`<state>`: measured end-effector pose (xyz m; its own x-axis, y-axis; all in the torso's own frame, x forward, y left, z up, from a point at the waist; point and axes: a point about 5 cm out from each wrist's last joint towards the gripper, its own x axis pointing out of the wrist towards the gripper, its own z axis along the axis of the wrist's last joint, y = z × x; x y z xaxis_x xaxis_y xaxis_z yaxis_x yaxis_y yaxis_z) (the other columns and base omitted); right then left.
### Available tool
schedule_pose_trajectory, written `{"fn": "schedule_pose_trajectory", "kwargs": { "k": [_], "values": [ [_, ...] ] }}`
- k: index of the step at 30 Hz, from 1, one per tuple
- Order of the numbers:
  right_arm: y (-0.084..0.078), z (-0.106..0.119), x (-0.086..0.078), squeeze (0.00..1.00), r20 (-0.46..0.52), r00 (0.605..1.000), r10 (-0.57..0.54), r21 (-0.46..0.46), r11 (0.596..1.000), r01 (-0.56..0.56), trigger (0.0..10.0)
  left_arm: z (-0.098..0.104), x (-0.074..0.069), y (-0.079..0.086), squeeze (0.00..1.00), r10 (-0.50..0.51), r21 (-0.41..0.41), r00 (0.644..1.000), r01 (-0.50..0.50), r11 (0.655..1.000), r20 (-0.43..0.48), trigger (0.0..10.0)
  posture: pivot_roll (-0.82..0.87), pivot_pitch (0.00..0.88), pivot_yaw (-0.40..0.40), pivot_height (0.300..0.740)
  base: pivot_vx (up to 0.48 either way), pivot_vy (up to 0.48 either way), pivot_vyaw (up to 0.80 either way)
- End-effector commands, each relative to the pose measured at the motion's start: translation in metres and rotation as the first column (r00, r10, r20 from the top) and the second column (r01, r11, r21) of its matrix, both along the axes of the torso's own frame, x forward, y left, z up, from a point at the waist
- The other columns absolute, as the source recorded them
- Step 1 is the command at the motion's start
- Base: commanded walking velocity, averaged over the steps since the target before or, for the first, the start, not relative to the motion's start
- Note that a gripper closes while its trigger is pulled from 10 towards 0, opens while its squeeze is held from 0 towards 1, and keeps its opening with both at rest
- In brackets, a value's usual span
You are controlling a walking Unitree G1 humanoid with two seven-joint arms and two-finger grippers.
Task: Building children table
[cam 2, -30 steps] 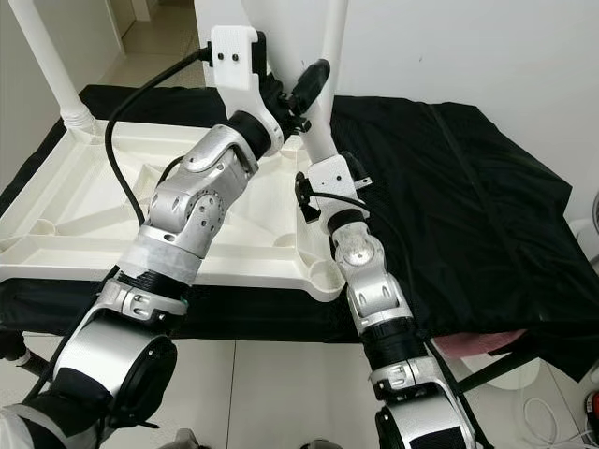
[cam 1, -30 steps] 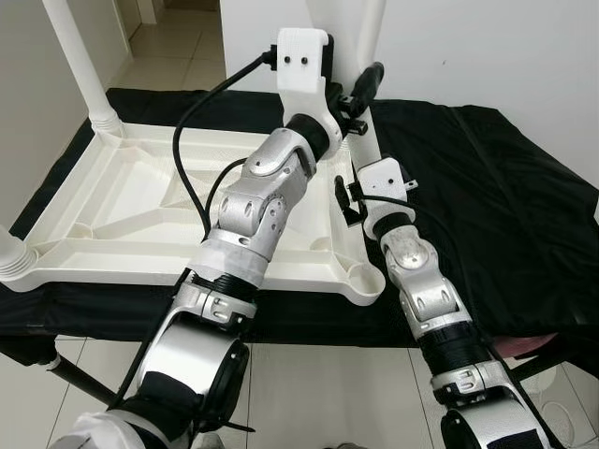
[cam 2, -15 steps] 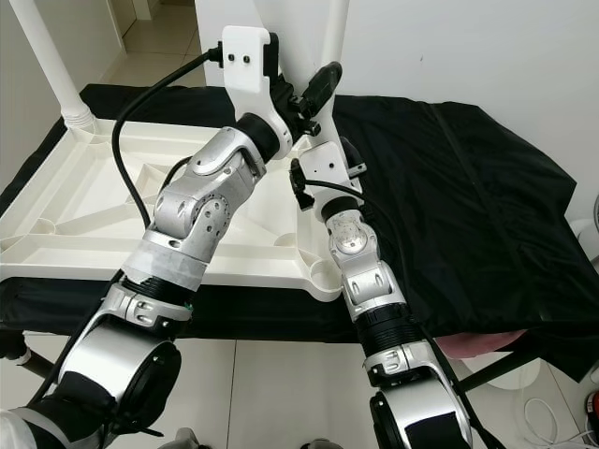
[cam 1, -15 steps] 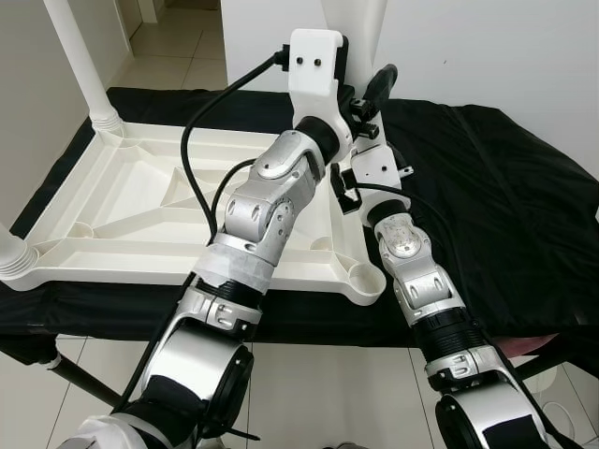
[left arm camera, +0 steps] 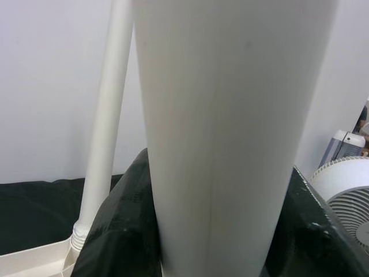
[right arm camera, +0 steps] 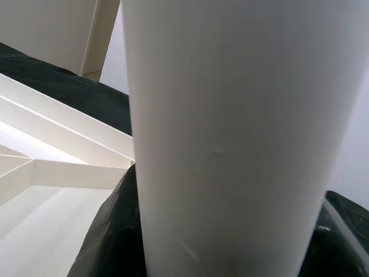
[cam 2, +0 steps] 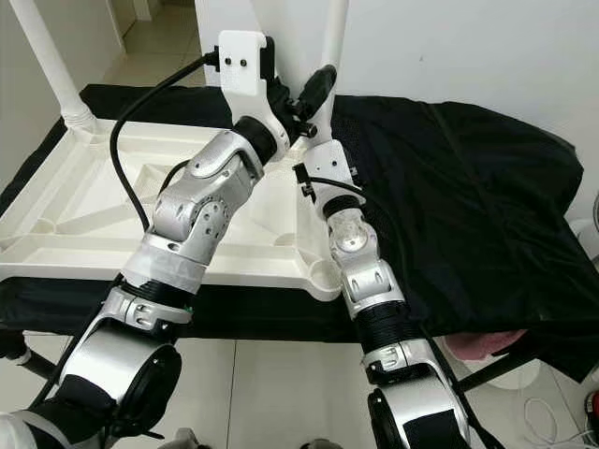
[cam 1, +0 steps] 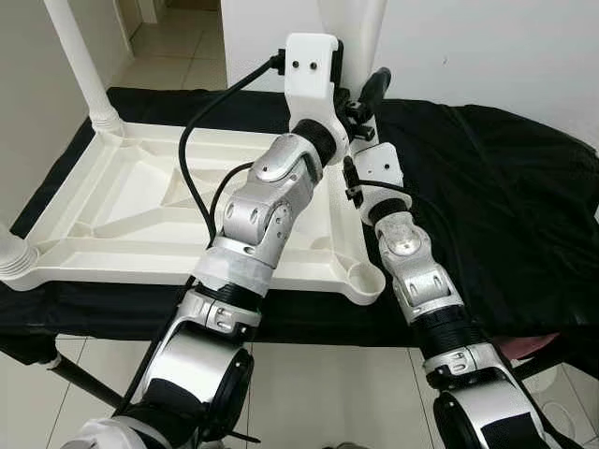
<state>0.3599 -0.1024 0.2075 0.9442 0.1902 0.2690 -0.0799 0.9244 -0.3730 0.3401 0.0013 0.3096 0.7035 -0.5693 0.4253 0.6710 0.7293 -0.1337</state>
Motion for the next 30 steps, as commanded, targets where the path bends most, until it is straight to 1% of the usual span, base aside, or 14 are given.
{"fn": "schedule_pose_trajectory", "kwargs": {
  "k": [1, 3, 6, 7, 8, 10, 11, 16, 17, 22, 23, 24, 25, 30],
  "values": [
    [0.001, 0.001, 0.002, 0.00, -0.009, 1.000, -0.008, 0.020, 1.000, 0.008, 0.0, 0.005, -0.008, -0.010, 0.00, -0.050, 0.002, 0.998, 0.050, 0.999, 0.030, 10.0, -0.06, 0.000, -0.035, 0.740, 0.000, 0.000, 0.00],
    [-0.003, 0.001, 0.003, 0.00, -0.022, 0.999, -0.032, 0.055, 0.998, 0.033, 0.0, 0.007, -0.012, -0.013, 0.00, -0.068, 0.003, 0.997, 0.068, 0.998, 0.042, 10.0, -0.06, 0.000, -0.037, 0.740, 0.000, 0.000, 0.00],
    [-0.005, 0.001, 0.004, 0.00, -0.025, 0.999, -0.046, 0.063, 0.997, 0.048, 0.0, 0.008, -0.014, -0.015, 0.00, -0.078, 0.005, 0.996, 0.078, 0.997, 0.048, 10.0, -0.06, 0.000, -0.037, 0.740, 0.000, 0.000, 0.00],
    [-0.007, 0.001, 0.005, 0.00, -0.034, 0.998, -0.060, 0.086, 0.994, 0.063, 3.3, 0.008, -0.016, -0.016, 0.00, -0.097, 0.005, 0.994, 0.097, 0.995, 0.055, 10.0, -0.06, 0.000, -0.035, 0.740, 0.000, 0.000, 0.00],
    [-0.008, 0.001, 0.005, 0.00, -0.040, 0.997, -0.067, 0.104, 0.992, 0.071, 10.0, 0.008, -0.018, -0.018, 0.04, -0.112, 0.003, 0.992, 0.112, 0.994, 0.057, 10.0, -0.07, 0.000, -0.034, 0.740, 0.000, 0.000, 0.00],
    [-0.008, 0.001, 0.005, 0.00, -0.040, 0.997, -0.067, 0.104, 0.992, 0.071, 10.0, 0.008, -0.018, -0.018, 0.04, -0.112, 0.003, 0.992, 0.112, 0.994, 0.057, 10.0, -0.07, 0.000, -0.034, 0.740, 0.000, 0.000, 0.00],
    [-0.009, 0.001, 0.005, 0.00, -0.045, 0.997, -0.070, 0.117, 0.990, 0.075, 10.0, 0.008, -0.020, -0.018, 1.00, -0.121, 0.001, 0.991, 0.121, 0.993, 0.059, 10.0, -0.07, 0.000, -0.033, 0.740, 0.000, 0.000, 0.00],
    [-0.011, 0.001, 0.007, 0.00, -0.055, 0.995, -0.082, 0.153, 0.984, 0.090, 10.0, 0.006, -0.022, -0.020, 1.00, -0.158, 0.002, 0.986, 0.158, 0.987, 0.052, 10.0, -0.07, 0.000, -0.028, 0.740, 0.000, 0.000, 0.00],
    [-0.012, 0.001, 0.007, 0.00, -0.060, 0.994, -0.088, 0.175, 0.980, 0.098, 10.0, 0.006, -0.023, -0.020, 1.00, -0.166, 0.006, 0.985, 0.166, 0.986, 0.050, 10.0, -0.07, 0.000, -0.028, 0.740, 0.000, 0.000, 0.00],
    [-0.015, 0.000, 0.006, 0.00, -0.065, 0.992, -0.107, 0.214, 0.969, 0.119, 10.0, 0.005, -0.023, -0.020, 0.98, -0.162, 0.018, 0.986, 0.162, 0.987, 0.041, 10.0, -0.08, 0.000, -0.028, 0.740, 0.000, 0.000, 0.00],
    [-0.016, 0.000, 0.005, 0.00, -0.067, 0.991, -0.113, 0.224, 0.967, 0.126, 10.0, 0.005, -0.023, -0.021, 0.39, -0.163, 0.014, 0.986, 0.163, 0.987, 0.033, 10.0, -0.08, 0.000, -0.030, 0.740, 0.000, 0.000, 0.00],
    [-0.016, 0.000, 0.005, 0.00, -0.067, 0.991, -0.113, 0.224, 0.967, 0.126, 10.0, 0.005, -0.023, -0.021, 0.39, -0.163, 0.014, 0.986, 0.163, 0.987, 0.033, 10.0, -0.08, 0.000, -0.030, 0.740, 0.000, 0.000, 0.00],
    [-0.018, -0.001, 0.005, 0.00, -0.075, 0.990, -0.121, 0.246, 0.960, 0.136, 10.0, 0.004, -0.022, -0.021, 0.00, -0.161, 0.011, 0.987, 0.161, 0.987, 0.019, 10.0, -0.08, 0.000, -0.031, 0.740, 0.000, 0.000, 0.00],
    [-0.023, -0.001, 0.004, 0.00, -0.080, 0.987, -0.142, 0.267, 0.951, 0.158, 10.0, 0.001, -0.019, -0.019, 0.00, -0.146, 0.011, 0.989, 0.146, 0.989, -0.010, 10.0, -0.09, 0.000, -0.027, 0.740, 0.000, 0.000, 0.00]
  ]
}}
